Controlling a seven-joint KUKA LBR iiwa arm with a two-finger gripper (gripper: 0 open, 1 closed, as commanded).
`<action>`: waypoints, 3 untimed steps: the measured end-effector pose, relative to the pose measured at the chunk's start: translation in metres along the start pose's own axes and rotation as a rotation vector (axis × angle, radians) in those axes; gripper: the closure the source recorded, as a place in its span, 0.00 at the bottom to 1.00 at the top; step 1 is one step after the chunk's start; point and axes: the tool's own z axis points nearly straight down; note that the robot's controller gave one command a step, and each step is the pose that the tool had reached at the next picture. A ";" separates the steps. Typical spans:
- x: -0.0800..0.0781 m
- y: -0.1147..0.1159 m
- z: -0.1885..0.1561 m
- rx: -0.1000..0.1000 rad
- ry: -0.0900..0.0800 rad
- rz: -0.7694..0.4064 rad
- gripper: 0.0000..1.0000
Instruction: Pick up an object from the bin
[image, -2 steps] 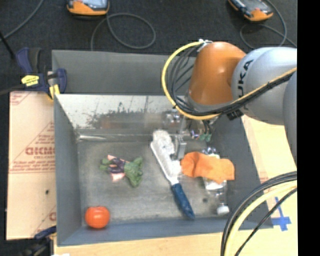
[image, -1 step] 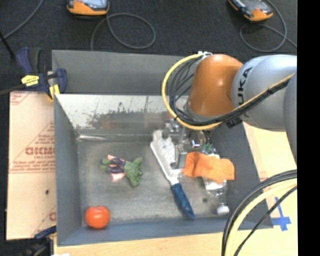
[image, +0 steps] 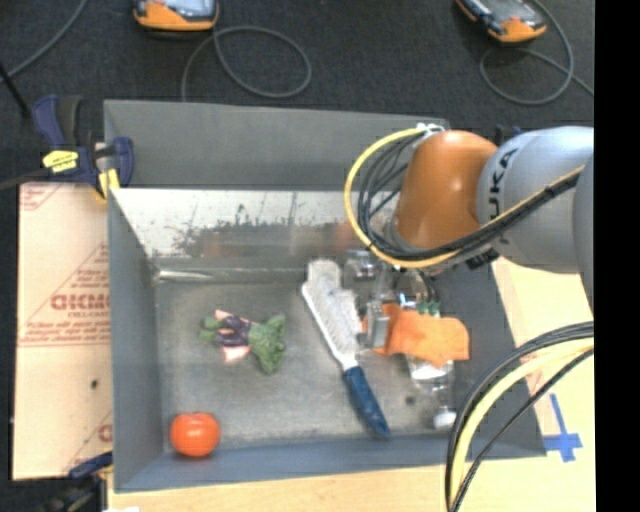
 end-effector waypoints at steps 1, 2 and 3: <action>-0.006 -0.019 0.025 0.006 -0.010 0.028 0.00; 0.012 -0.033 0.039 0.002 -0.008 0.057 0.00; 0.021 -0.064 0.036 0.002 -0.010 0.135 0.00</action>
Offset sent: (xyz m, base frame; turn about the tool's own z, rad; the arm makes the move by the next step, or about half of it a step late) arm -0.0238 -0.0437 -0.0471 0.0730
